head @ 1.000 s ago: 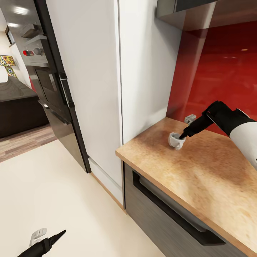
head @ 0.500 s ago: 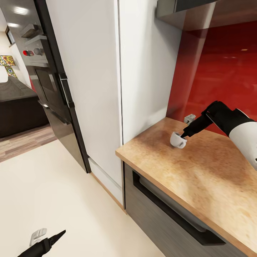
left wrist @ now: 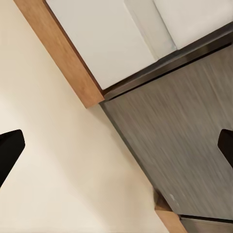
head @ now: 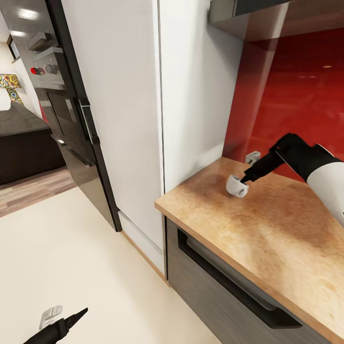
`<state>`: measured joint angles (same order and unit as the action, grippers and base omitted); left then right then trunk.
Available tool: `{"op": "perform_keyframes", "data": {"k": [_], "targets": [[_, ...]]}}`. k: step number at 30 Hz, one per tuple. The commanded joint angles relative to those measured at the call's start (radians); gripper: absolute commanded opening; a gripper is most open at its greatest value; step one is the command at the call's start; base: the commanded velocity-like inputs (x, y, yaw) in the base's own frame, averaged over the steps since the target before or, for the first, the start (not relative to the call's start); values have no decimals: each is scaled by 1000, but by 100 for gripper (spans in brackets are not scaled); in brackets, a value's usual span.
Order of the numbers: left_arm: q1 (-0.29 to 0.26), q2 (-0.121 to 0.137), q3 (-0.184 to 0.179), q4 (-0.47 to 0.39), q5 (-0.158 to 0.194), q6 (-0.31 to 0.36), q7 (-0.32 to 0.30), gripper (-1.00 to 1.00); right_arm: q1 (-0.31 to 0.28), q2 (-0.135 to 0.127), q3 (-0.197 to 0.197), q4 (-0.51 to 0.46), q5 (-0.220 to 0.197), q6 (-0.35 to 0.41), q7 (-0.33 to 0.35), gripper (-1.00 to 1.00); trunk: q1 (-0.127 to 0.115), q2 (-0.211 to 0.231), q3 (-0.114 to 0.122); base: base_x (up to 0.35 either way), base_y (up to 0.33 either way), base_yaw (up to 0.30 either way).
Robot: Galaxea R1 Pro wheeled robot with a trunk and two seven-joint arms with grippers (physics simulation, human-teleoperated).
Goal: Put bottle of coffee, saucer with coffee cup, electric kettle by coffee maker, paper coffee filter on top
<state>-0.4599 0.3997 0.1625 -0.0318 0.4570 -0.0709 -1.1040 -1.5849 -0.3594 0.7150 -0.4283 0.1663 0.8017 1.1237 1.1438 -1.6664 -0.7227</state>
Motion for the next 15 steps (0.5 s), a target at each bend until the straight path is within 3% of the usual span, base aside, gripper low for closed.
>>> {"op": "perform_keyframes", "data": {"k": [1,10,12,14,15], "targets": [[-1,0,8,1,-9,-7,-2,100,-1,-3,-1,-22,9,8,11,-100,0,0,-1,0,0,0],[-1,-1,8,1,-9,-7,-2,100,-16,-11,-1,-158,18,129,12,-100,0,0,-1,0,0,0],[-1,0,8,1,-9,-7,-2,100,-18,-12,-1,-170,52,149,12,-100,0,0,-1,0,0,0],[-1,0,8,1,-9,-7,-2,100,-23,-12,-3,-177,144,179,12,-100,0,0,-1,0,0,0],[-1,0,8,1,-9,-7,-2,100,-24,-12,-3,-178,169,183,12,-100,0,0,-1,0,0,0]]}}
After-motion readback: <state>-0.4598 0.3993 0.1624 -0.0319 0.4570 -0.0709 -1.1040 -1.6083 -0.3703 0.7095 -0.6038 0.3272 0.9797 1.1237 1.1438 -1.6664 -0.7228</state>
